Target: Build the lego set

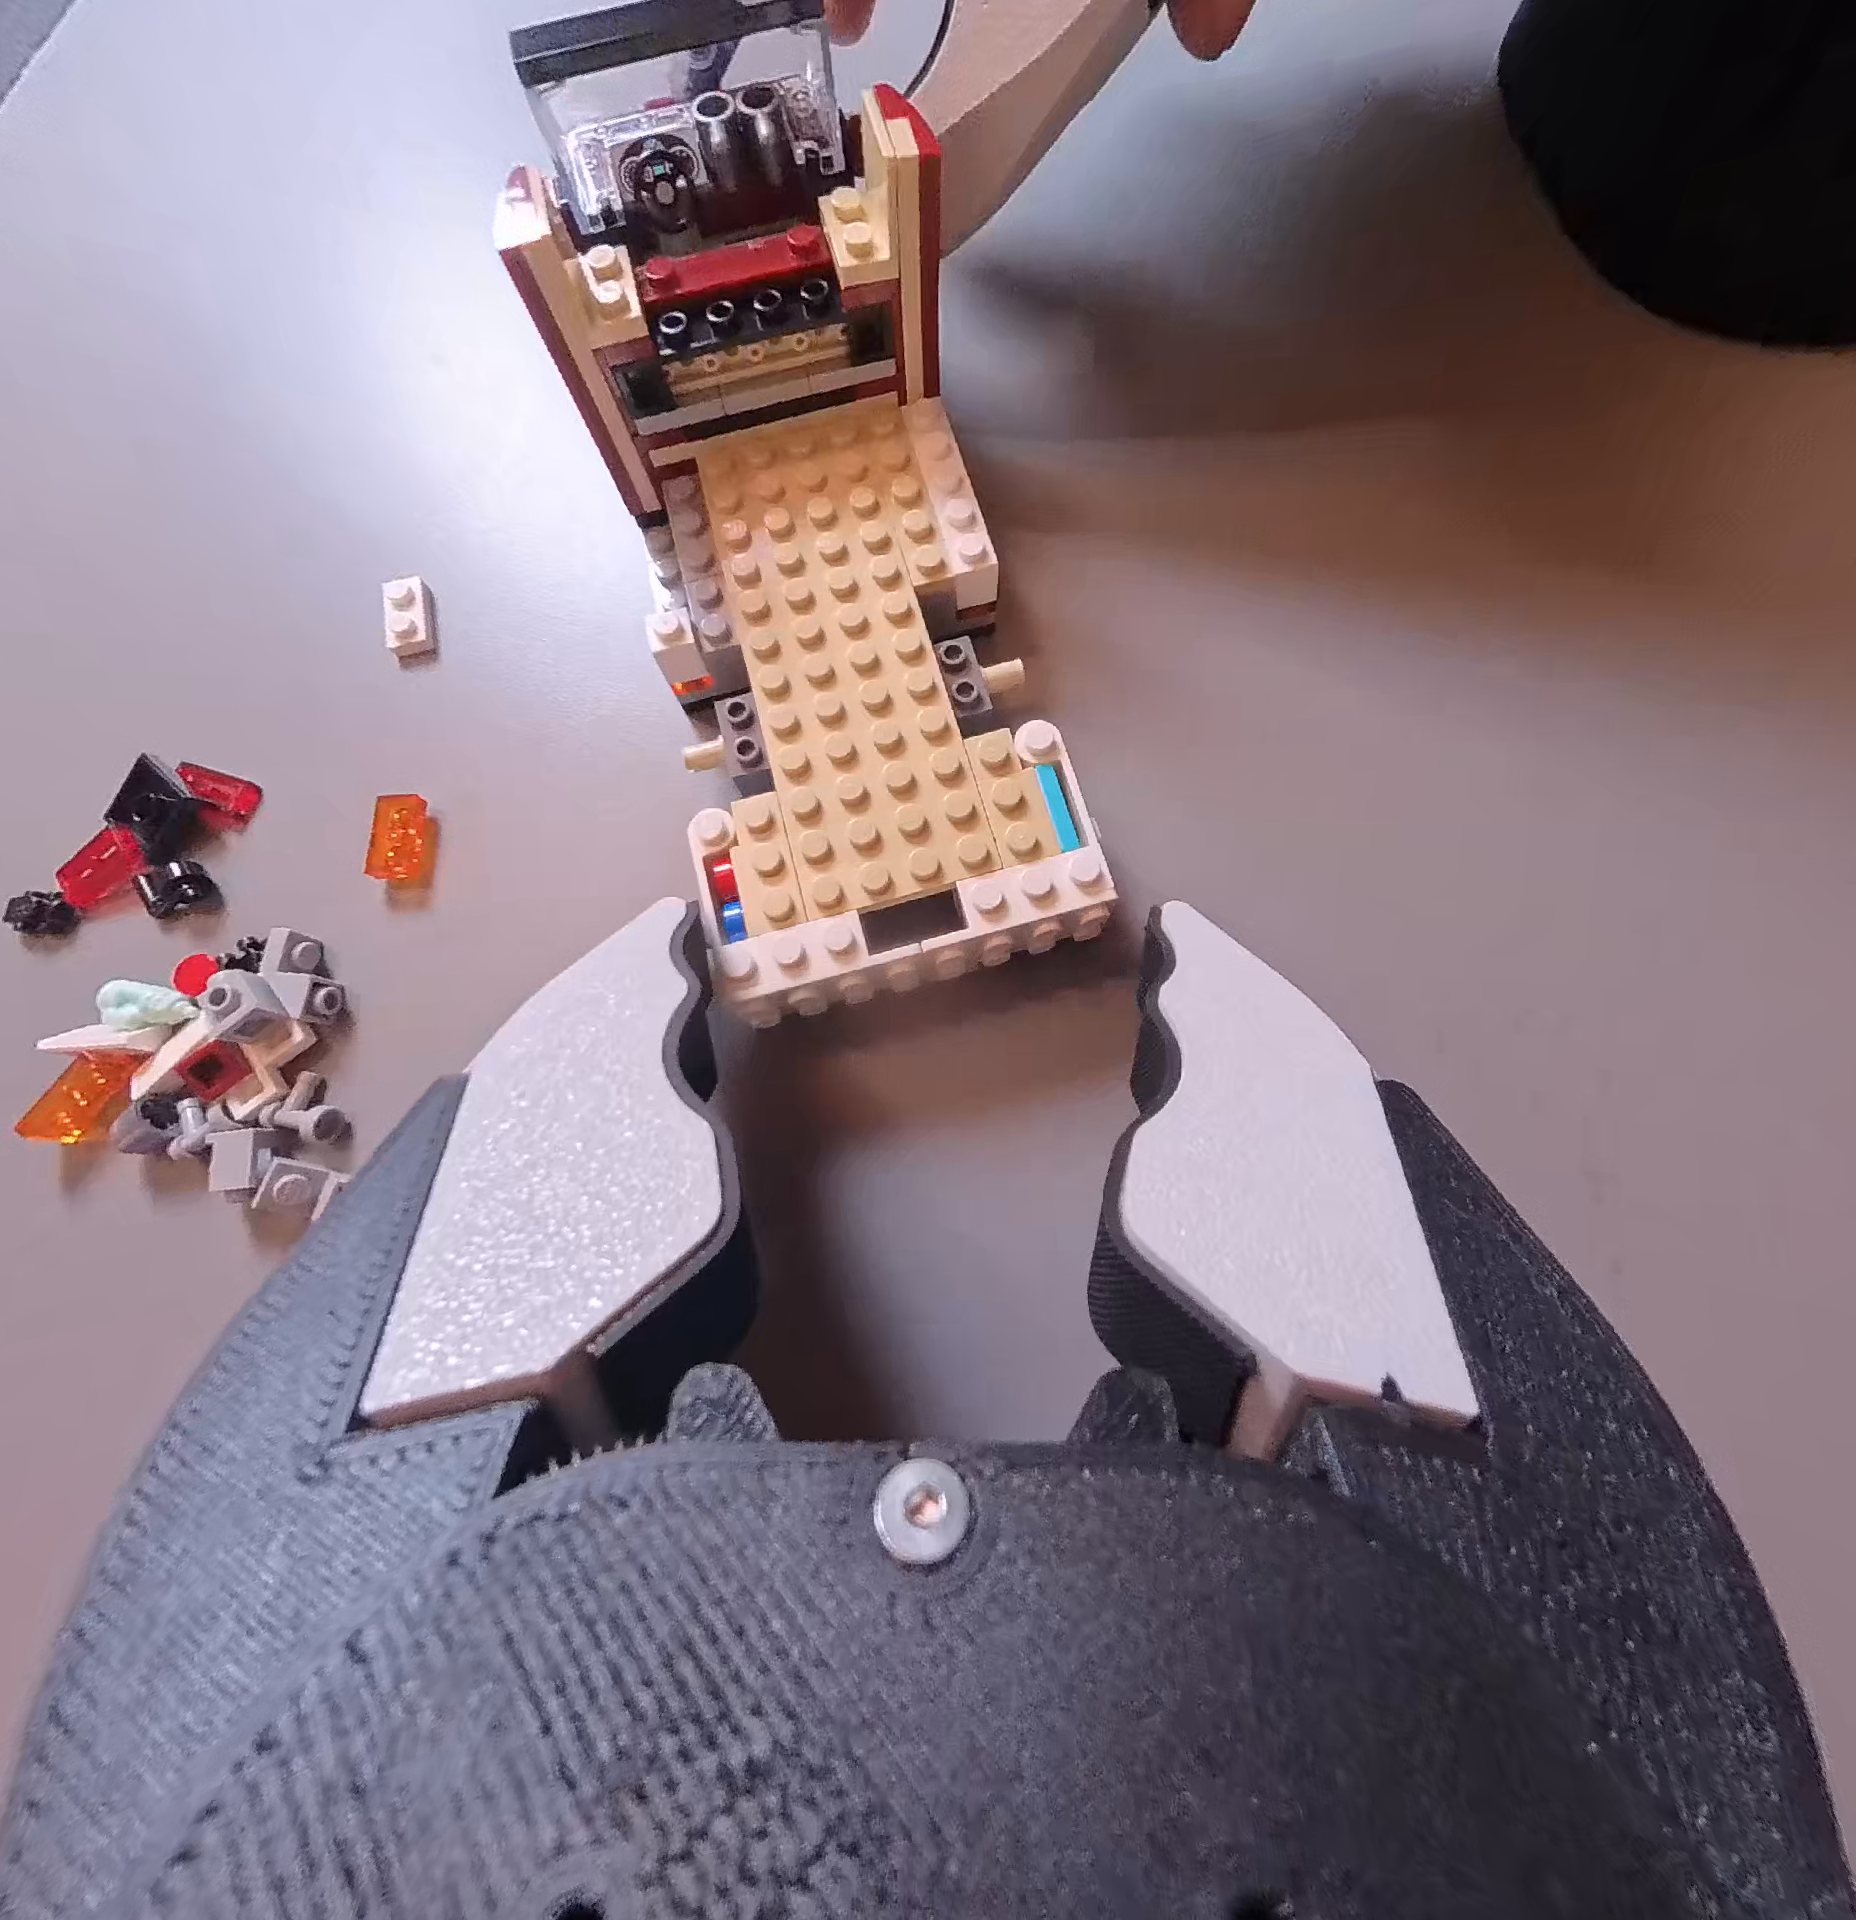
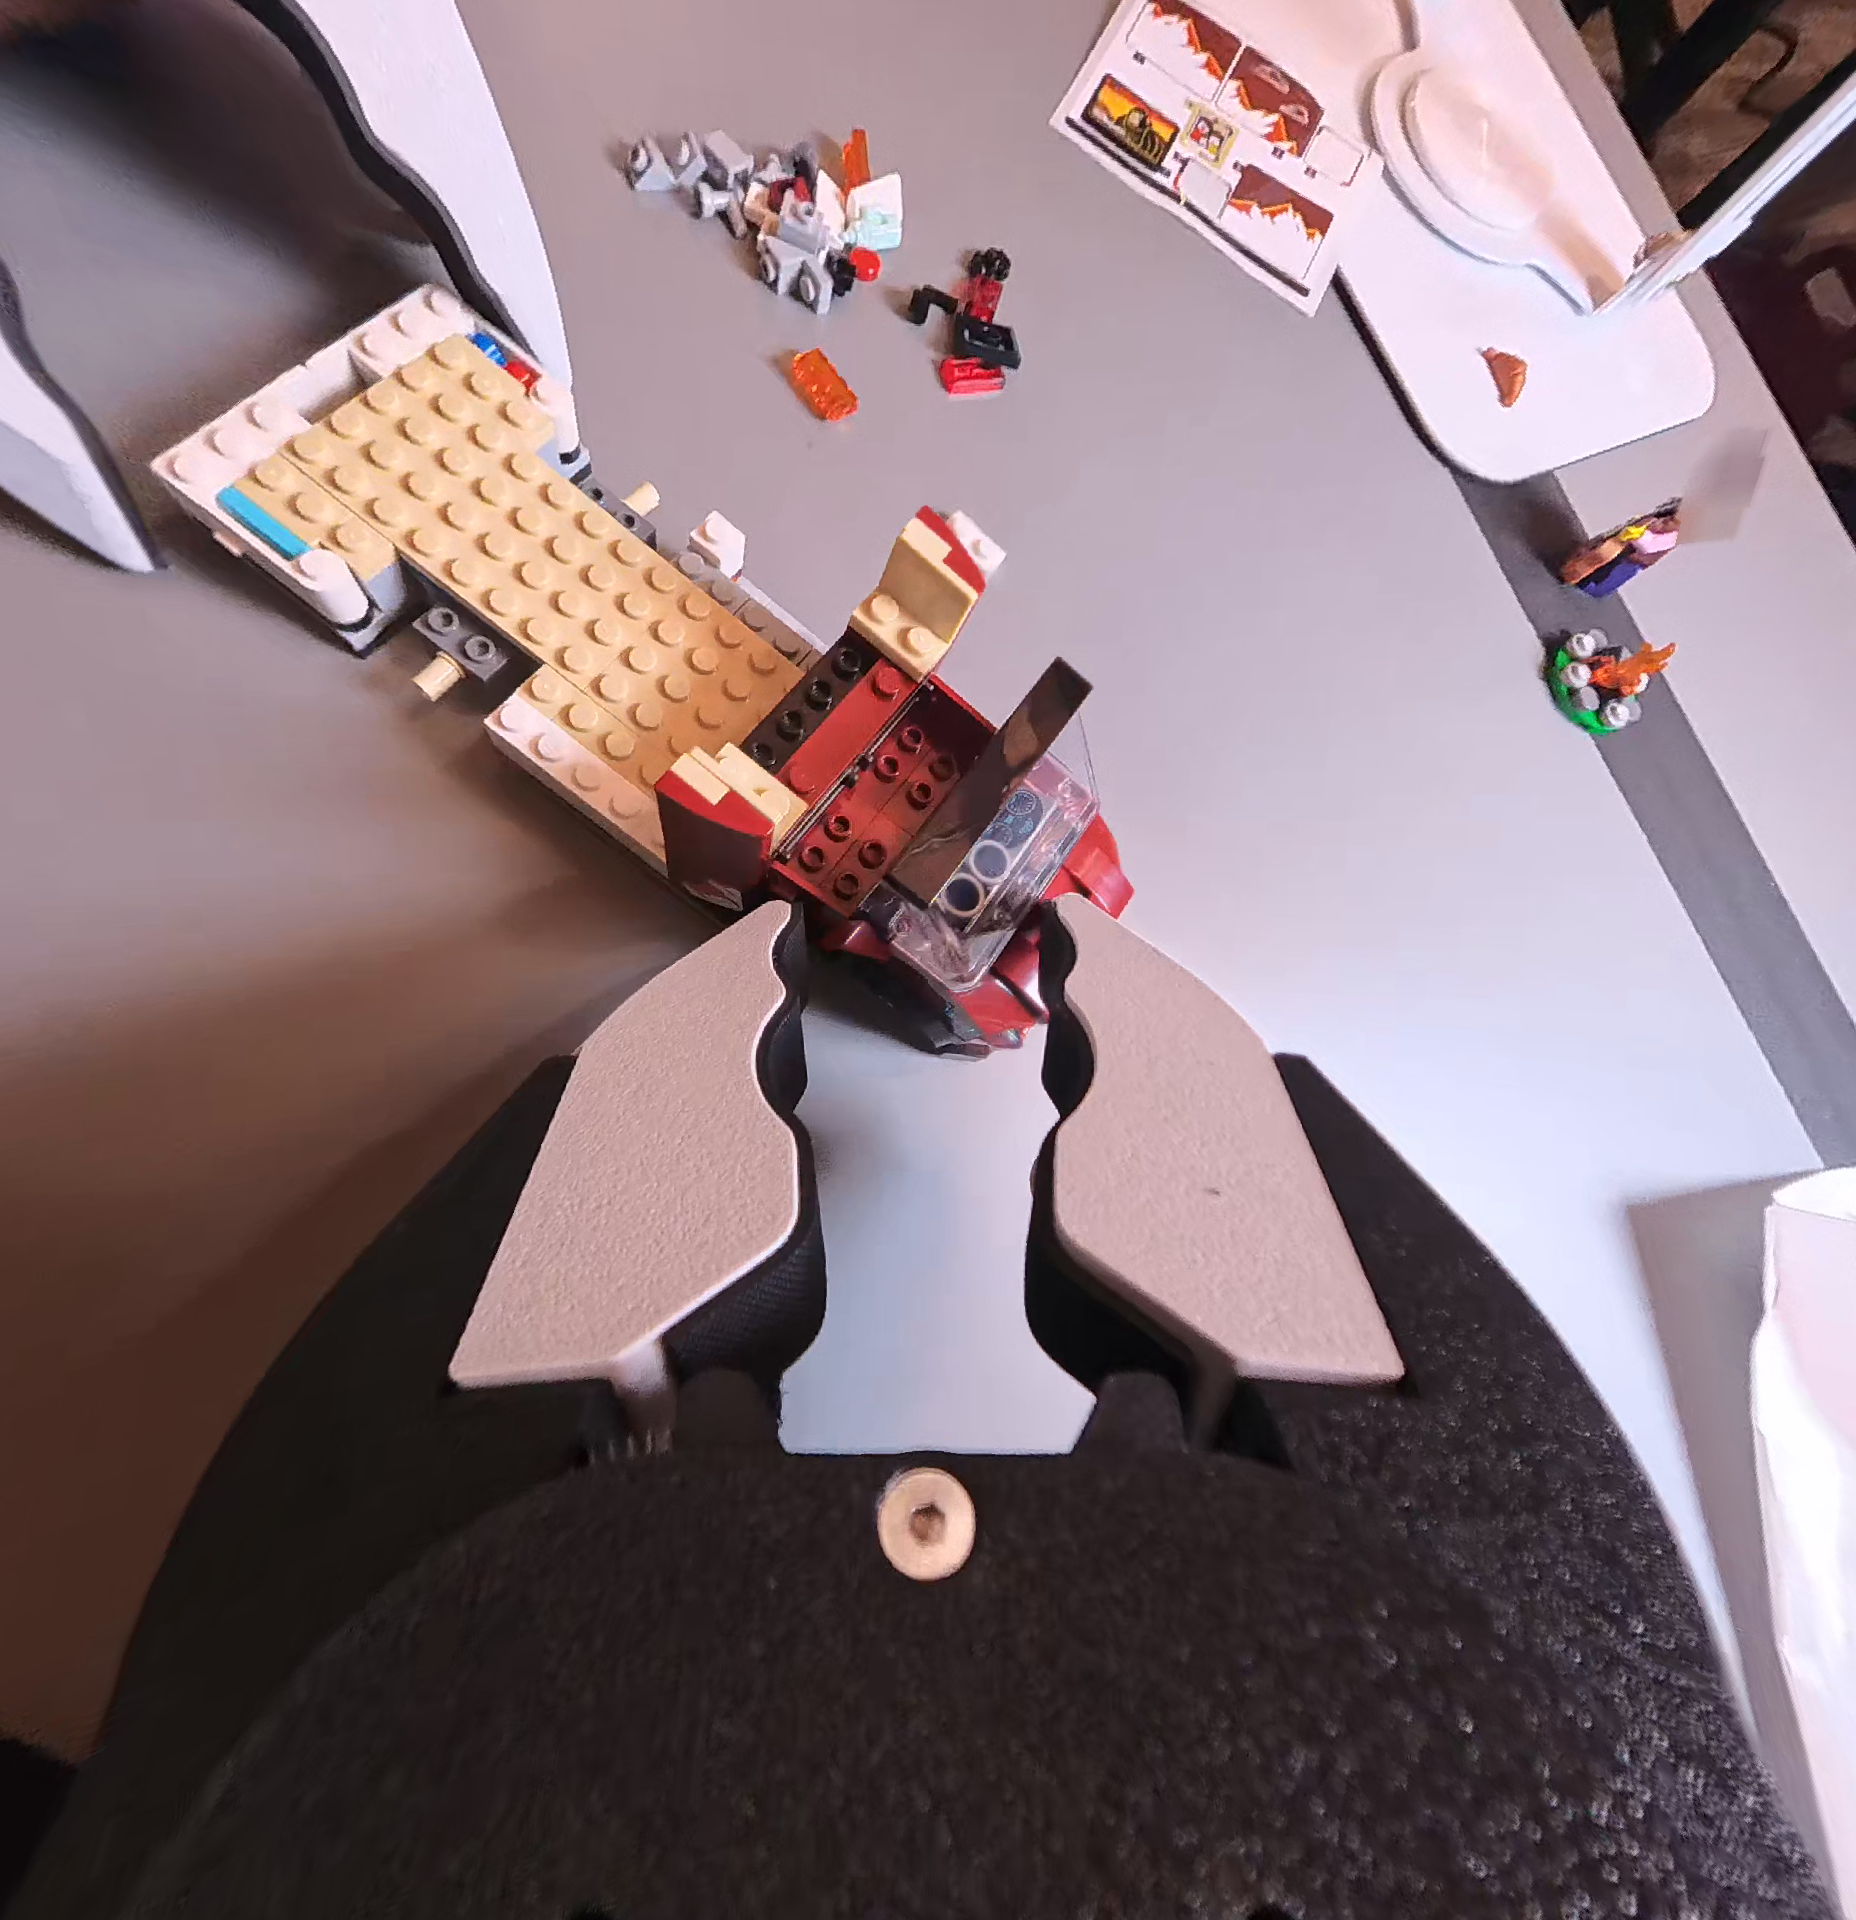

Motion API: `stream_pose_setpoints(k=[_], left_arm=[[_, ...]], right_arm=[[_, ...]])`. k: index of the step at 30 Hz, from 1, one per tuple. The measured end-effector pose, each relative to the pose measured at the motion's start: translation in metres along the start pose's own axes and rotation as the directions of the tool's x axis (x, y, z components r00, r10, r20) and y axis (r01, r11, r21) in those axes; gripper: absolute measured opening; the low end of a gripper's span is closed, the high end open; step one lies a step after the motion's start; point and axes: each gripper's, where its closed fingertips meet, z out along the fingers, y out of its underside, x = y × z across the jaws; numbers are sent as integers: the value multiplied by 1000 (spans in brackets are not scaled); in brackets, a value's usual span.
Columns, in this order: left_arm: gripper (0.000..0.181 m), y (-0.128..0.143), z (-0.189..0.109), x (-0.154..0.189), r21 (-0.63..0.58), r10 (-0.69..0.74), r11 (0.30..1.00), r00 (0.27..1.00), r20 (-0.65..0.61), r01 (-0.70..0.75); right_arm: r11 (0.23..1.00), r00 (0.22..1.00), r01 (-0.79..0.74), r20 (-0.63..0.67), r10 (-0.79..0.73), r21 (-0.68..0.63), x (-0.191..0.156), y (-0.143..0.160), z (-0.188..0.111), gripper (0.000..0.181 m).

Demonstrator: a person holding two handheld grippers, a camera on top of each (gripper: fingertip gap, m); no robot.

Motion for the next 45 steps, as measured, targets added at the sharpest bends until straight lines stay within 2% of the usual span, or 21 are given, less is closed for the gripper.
stream_pose_setpoints(k=[7, 11, 14, 16, 18, 20, 22, 25, 26, 27, 29, 32, 36, 41, 45], left_arm=[[77, -2, -1, -6, 27, 4, 1000, 999, 35, -5], [75, -8, -2, -5, 70, -25, 997, 1000, 2, 25], [73, -7, -2, -5, 67, -18, 998, 1000, -9, 19], [79, -10, -5, -1, 93, -33, 995, 998, -57, 38], [95, -13, -9, 0, 120, -83, 988, 990, -113, 96], [98, -20, -18, -5, 187, -114, 972, 983, -141, 139], [87, -31, -31, -14, 271, -131, 948, 982, -139, 165], [51, -49, -53, -29, 417, -148, 893, 985, -90, 172], [37, -54, -61, -35, 464, -153, 871, 987, -53, 160], [25, -59, -70, -41, 507, -158, 850, 987, -15, 143], [2, -68, -90, -55, 588, -176, 804, 980, 95, 88], [0, -73, -115, -75, 650, -247, 759, 939, 239, 34], [0, -63, -130, -96, 663, -327, 748, 870, 370, -1], [0, -47, -140, -117, 678, -407, 735, 810, 423, 15], [0, -39, -141, -126, 686, -445, 726, 787, 428, 38]], right_arm=[[983, 996, -86, -21, 91, 163, 7, -2, 0, 42], [952, 981, -191, 14, 193, 241, 11, -7, -2, 39], [951, 984, -175, 5, 180, 255, 11, -7, -3, 36], [958, 989, -141, -6, 147, 251, 11, -7, -6, 38], [963, 992, -121, -11, 127, 241, 11, -6, -13, 42], [956, 990, -124, -33, 138, 265, 16, -10, -24, 42], [939, 984, -139, -59, 165, 314, 23, -17, -34, 39], [900, 971, -144, -119, 209, 411, 34, -32, -48, 19], [885, 963, -132, -154, 222, 447, 39, -39, -53, 6], [868, 955, -111, -191, 228, 484, 43, -46, -58, 0], [840, 942, -60, -247, 227, 540, 51, -66, -67, 0], [813, 909, -1, -339, 243, 583, 72, -104, -74, 0], [769, 857, 58, -427, 289, 637, 115, -172, -75, 0], [654, 856, -64, -295, 424, 754, 169, -250, -50, 0], [587, 829, -173, -205, 521, 791, 208, -282, -21, 0]])
